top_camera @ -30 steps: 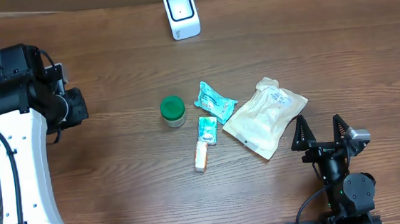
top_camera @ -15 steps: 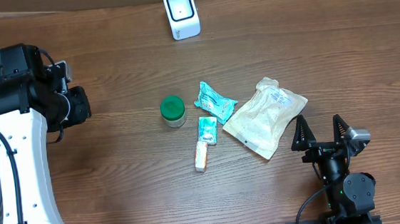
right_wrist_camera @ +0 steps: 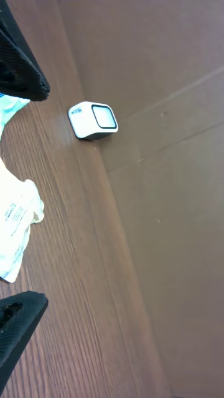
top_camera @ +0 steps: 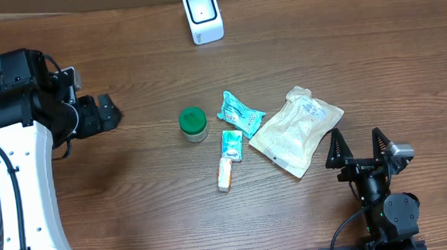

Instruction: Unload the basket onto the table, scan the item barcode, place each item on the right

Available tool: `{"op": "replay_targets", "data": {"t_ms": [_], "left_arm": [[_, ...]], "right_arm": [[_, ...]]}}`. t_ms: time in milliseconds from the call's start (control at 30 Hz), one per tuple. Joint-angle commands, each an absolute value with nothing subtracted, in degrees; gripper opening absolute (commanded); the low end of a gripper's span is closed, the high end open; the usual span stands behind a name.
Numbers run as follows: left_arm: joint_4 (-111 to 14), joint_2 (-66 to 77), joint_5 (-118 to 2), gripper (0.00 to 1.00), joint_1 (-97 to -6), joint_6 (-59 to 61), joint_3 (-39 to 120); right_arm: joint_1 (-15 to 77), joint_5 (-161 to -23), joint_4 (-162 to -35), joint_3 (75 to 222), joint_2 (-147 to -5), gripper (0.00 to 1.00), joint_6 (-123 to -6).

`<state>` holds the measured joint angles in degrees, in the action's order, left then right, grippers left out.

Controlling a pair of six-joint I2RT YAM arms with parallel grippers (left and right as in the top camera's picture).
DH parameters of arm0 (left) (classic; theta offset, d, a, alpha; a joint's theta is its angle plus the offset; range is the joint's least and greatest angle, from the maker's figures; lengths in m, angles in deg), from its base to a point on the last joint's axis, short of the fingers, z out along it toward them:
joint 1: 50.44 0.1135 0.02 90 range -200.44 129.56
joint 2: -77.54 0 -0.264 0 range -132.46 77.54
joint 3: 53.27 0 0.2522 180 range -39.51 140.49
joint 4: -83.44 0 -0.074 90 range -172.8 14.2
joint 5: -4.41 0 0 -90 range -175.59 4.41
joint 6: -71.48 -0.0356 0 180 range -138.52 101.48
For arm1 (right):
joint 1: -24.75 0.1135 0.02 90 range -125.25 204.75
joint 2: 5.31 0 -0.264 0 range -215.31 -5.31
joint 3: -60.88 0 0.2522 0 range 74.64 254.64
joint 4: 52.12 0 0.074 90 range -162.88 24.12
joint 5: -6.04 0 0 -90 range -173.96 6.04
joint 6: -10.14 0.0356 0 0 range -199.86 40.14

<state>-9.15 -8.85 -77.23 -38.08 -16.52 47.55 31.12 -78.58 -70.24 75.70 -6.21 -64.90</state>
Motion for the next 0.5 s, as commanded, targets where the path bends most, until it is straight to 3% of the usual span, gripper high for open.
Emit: {"op": "replay_targets", "data": {"t_ms": [0, 467], "left_arm": [[-9.22, -9.09, -76.55, 0.04, -38.52, -16.13, 47.03], [-8.47, -9.09, -74.45, 0.04, -38.54, -14.68, 47.03]], "right_arm": [[31.06, -78.01, -70.02, 75.13, -6.02, 1.00, -65.12], [31.06, -78.01, -70.02, 75.13, -6.02, 1.00, -65.12]]}}
